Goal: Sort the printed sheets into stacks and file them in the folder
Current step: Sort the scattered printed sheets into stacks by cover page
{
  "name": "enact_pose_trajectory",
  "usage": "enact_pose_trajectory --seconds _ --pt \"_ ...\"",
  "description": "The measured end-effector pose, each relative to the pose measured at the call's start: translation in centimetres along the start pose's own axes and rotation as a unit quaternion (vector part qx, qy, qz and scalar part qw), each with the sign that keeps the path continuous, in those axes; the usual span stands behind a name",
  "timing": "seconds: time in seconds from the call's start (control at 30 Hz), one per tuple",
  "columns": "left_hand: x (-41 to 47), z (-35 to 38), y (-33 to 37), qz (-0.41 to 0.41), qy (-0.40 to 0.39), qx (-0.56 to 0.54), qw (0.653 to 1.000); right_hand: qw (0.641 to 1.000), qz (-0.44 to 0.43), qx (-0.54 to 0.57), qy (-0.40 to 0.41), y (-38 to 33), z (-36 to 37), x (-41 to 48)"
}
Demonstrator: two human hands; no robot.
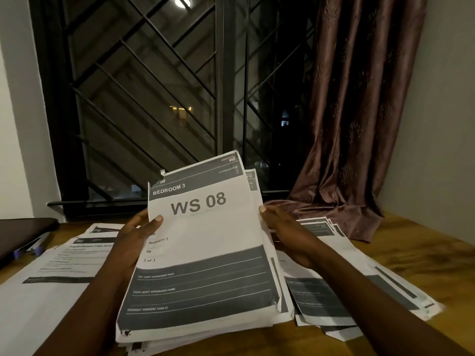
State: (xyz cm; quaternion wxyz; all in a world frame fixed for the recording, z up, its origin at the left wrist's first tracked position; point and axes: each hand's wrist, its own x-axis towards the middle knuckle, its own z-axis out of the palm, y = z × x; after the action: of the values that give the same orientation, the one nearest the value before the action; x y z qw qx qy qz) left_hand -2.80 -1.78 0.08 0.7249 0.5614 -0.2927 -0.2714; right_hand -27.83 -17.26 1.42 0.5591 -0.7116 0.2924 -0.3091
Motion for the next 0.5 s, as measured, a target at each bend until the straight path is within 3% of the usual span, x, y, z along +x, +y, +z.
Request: enact_pose_trajectory --seconds 0.1,0.23,0.33,0.5 --pt "-0.3 2.3 -0.3 -0.013 -0.008 -0.023 1.000 0.997 0.006 0.071 -0.014 0.1 -1.1 -0.4" --pt "-1.2 8.0 -1.2 0.002 0.013 0.004 1.000 0.997 -0.029 0.015 0.067 -0.5 -4.2 -1.7" --pt "-2.4 13.2 -2.3 0.001 -0.007 0.008 1.000 0.981 -0.021 -0.135 0.137 -0.8 -8.0 -2.6" --pt "-2.4 19.0 -5.0 0.004 -0.098 0.074 0.992 0.920 0.058 -0.338 0.191 0.2 -12.9 -3.0"
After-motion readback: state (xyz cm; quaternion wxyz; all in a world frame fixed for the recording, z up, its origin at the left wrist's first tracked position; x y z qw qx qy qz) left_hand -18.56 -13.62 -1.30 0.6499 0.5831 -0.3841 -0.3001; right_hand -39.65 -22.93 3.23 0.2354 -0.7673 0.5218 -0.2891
